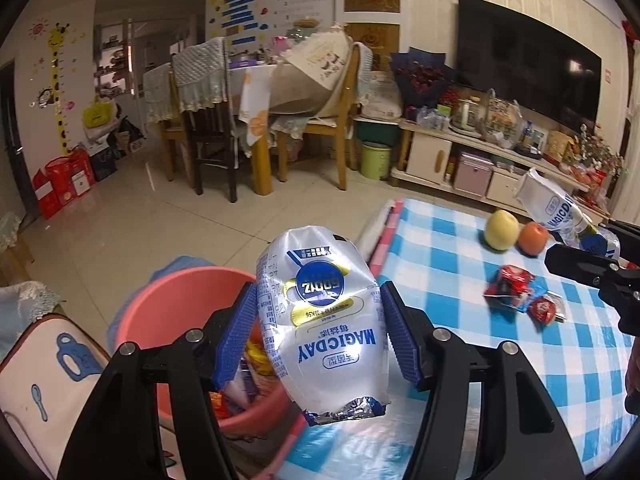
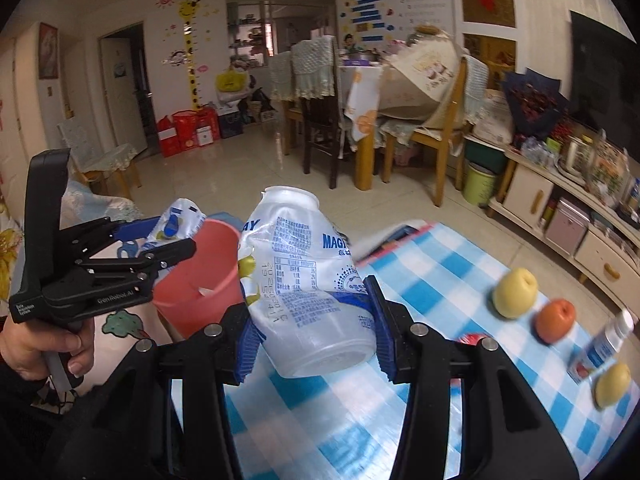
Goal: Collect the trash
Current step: 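Carry the bread bag with the left tool while the right tool carries the clear bag to the bucket, then release the bread bag into the bucket with the left tool while the right tool releases the clear bag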
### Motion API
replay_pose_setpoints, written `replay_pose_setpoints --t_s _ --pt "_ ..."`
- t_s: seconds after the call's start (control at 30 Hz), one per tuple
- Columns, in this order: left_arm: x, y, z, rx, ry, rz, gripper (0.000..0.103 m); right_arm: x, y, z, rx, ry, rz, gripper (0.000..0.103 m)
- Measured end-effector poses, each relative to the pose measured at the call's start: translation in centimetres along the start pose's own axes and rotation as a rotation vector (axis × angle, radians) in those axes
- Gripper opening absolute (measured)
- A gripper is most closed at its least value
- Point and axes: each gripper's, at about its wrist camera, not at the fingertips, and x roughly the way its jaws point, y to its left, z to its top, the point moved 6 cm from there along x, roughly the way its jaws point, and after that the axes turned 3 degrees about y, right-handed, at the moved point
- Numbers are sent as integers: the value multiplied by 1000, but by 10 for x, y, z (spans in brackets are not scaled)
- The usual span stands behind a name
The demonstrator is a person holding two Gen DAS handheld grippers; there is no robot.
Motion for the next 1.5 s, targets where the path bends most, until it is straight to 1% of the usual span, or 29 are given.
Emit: replay_pose_setpoints --t_s 0.17,0.33,0.6,0.93,1.2,1.4,1.5 --pt "-3 42 7 -36 -11 51 63 31 46 33 -63 1 67 49" --pt "-4 82 13 -69 -17 94 63 60 86 59 -99 5 119 49" --pt "0 129 24 -103 -28 126 63 93 130 88 -132 8 157 49" --pt "0 169 42 -131 -54 142 63 115 157 107 -151 2 175 49" --pt "-1 184 46 -137 -62 146 63 124 167 116 -154 -3 180 49" --pt "10 187 34 -151 -36 132 63 137 165 110 -148 20 180 49" --pt "21 186 24 -156 -12 120 63 146 163 105 -144 39 176 49"
